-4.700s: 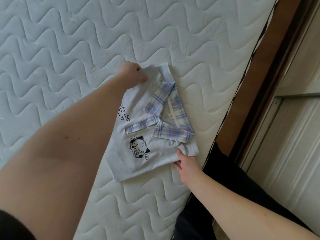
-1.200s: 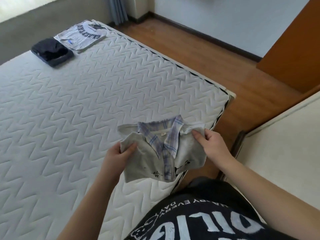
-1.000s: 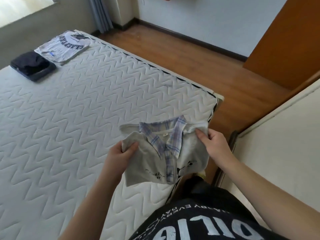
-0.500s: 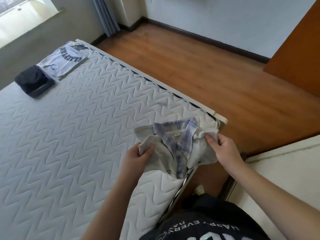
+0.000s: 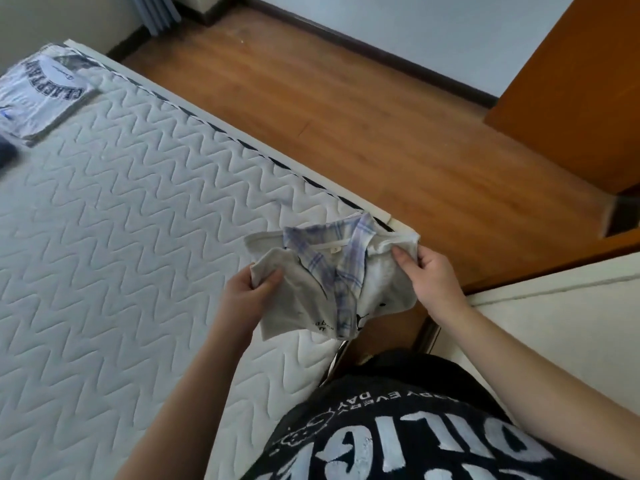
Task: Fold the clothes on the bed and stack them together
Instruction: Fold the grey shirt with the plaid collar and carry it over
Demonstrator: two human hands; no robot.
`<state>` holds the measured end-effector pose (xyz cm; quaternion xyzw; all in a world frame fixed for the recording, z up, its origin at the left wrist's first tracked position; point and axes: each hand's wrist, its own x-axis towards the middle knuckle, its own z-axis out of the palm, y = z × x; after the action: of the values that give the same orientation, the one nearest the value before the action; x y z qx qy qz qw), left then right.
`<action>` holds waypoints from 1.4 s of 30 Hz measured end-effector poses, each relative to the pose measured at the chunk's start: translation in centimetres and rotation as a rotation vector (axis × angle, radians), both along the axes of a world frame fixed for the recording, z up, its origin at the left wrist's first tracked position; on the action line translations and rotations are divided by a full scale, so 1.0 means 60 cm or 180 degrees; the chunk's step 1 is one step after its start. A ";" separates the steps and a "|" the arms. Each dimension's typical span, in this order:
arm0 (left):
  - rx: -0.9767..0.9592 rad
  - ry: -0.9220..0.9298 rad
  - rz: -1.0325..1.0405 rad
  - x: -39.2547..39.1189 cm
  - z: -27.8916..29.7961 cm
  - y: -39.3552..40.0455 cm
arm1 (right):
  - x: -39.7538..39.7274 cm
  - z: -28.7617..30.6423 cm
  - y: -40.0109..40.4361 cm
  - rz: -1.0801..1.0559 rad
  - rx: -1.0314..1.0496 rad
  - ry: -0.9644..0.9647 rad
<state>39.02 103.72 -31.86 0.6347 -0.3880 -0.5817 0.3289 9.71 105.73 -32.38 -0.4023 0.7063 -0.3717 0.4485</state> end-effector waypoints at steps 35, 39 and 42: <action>-0.0058 -0.0408 0.0598 -0.405 -0.004 -0.418 | -0.386 -0.061 -0.510 0.0697 -0.0010 -0.0170; -0.0125 -0.0611 0.0228 -0.448 -0.003 -0.479 | -0.422 -0.063 -0.541 0.0596 0.0024 -0.0151; -0.0165 -0.0769 0.0090 -0.486 -0.008 -0.529 | -0.474 -0.069 -0.579 0.0545 -0.0001 -0.0176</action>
<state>9.88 72.00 -32.36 0.6969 -0.4307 -0.4861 0.3042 -18.74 70.96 -36.51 -0.4509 0.6566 -0.3431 0.4979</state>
